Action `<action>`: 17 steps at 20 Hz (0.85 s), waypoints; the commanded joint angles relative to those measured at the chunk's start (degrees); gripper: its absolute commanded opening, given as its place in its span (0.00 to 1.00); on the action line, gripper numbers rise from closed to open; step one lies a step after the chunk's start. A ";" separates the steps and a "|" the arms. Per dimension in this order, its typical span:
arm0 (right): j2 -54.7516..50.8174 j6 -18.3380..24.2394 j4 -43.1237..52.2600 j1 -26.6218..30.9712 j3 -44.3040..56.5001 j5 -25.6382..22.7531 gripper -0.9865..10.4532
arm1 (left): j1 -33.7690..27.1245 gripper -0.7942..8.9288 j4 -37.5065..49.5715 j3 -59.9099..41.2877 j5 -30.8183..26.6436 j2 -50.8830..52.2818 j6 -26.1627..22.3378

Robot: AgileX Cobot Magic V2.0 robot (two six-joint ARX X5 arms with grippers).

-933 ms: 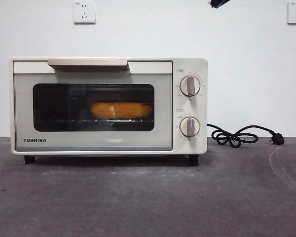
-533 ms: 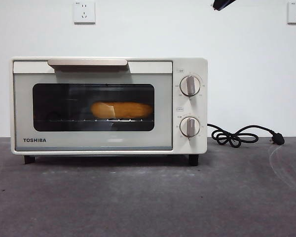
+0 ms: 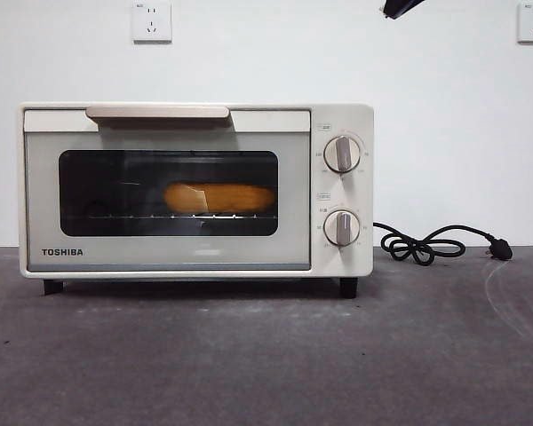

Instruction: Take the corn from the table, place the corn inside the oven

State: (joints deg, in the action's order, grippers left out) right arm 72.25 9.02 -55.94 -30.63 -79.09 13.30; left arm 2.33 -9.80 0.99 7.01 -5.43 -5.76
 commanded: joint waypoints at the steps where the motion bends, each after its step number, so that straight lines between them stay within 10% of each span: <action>1: 0.15 0.83 0.39 -0.02 -0.15 -0.37 0.09 | 0.13 0.08 0.44 -0.37 0.04 -0.48 -0.70; 11: -6.25 1.62 25.03 14.47 3.23 3.37 0.09 | 0.13 0.08 0.42 -0.37 0.04 -3.63 -0.72; 17: -22.40 0.96 29.18 31.47 22.93 9.90 0.09 | 0.13 0.08 0.42 -0.37 0.04 -5.38 -0.70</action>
State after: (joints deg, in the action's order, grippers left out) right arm 50.89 10.79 -27.09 0.49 -58.13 22.79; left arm 2.33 -9.80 0.99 7.01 -10.81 -6.00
